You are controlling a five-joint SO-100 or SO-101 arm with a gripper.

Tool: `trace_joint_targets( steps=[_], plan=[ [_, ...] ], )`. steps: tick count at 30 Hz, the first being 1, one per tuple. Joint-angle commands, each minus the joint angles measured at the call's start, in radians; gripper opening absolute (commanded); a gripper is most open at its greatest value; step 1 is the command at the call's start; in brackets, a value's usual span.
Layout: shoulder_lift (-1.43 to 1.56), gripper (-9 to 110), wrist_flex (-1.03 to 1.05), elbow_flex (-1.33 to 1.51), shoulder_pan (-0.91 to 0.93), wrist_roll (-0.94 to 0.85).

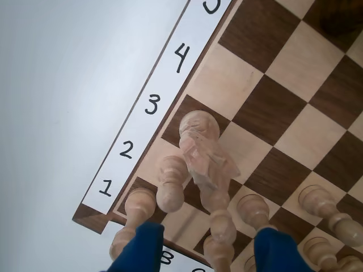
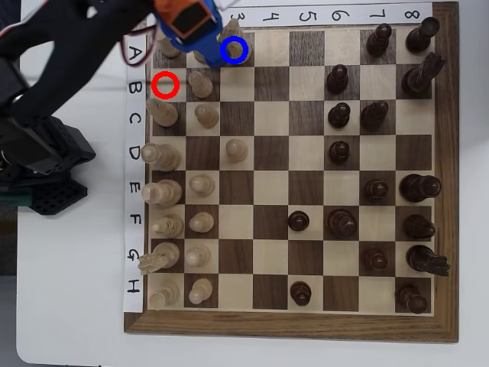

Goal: Move the piece to destination

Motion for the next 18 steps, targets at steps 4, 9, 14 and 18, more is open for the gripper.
trace_joint_targets(
  steps=[4, 9, 14, 18],
  plan=[
    [0.443, 20, 0.052, -0.195, -0.008, 0.227],
    [0.540, 19, 0.057, -0.173, 0.038, 0.110],
    [0.634, 16, 0.057, -0.147, 0.132, -0.029],
    [0.670, 12, 0.055, -0.210, 0.273, -0.112]
  ],
)
